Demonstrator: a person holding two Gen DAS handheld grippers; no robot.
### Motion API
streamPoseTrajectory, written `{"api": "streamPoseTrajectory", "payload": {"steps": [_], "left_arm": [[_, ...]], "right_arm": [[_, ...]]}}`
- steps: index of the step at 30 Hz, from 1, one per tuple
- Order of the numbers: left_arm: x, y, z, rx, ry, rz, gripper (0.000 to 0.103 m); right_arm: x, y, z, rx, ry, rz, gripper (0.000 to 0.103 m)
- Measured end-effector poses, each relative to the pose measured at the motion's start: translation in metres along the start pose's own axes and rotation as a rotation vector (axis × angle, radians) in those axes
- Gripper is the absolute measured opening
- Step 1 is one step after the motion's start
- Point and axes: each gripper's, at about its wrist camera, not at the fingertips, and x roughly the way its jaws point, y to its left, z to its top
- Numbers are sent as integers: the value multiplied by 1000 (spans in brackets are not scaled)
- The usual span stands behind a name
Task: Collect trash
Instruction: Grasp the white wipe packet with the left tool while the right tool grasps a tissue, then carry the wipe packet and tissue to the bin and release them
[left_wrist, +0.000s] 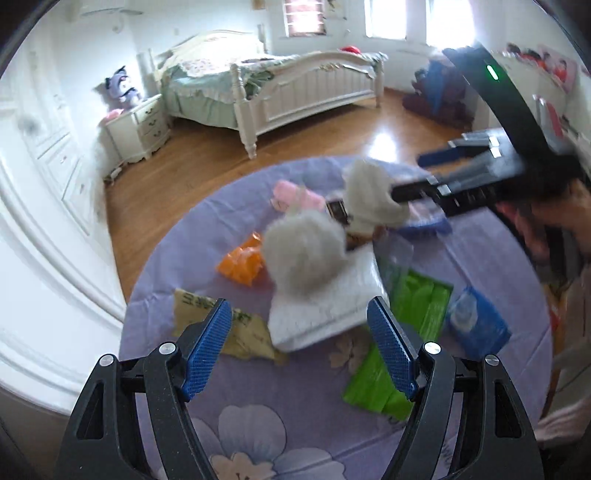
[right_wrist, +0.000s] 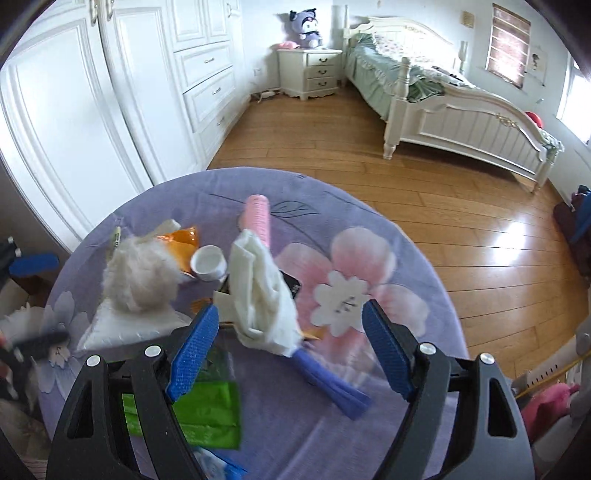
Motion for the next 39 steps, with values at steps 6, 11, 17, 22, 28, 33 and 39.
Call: {"api": "streamPoseTrajectory", "payload": {"steps": [6,11,17,22,28,33,39], "left_arm": [[32,-9,-12,37,36,-78,69],[44,3,-10,-25,38,-232,25],[36,6,-2,-25,29,-197,9],[10,-1,7,-28,-25,-211,7],[-8,-16,21,-5,-63,-220,6],[-6,-24,24,23,-41,-135,6],[9,-24,26,40,-29,62,83]], "right_arm": [[17,11,11,-34,50,-4,78],[26,4,7,-12,93,44,12],[9,2,0,-8,48,53,8],[-17,-5,-4,7,3,58,8],[-48,-18,-10,27,-42,39,7],[-60,-27,-17,47,-61,28,7],[-57,-34,-22,61,-57,36,7]]}}
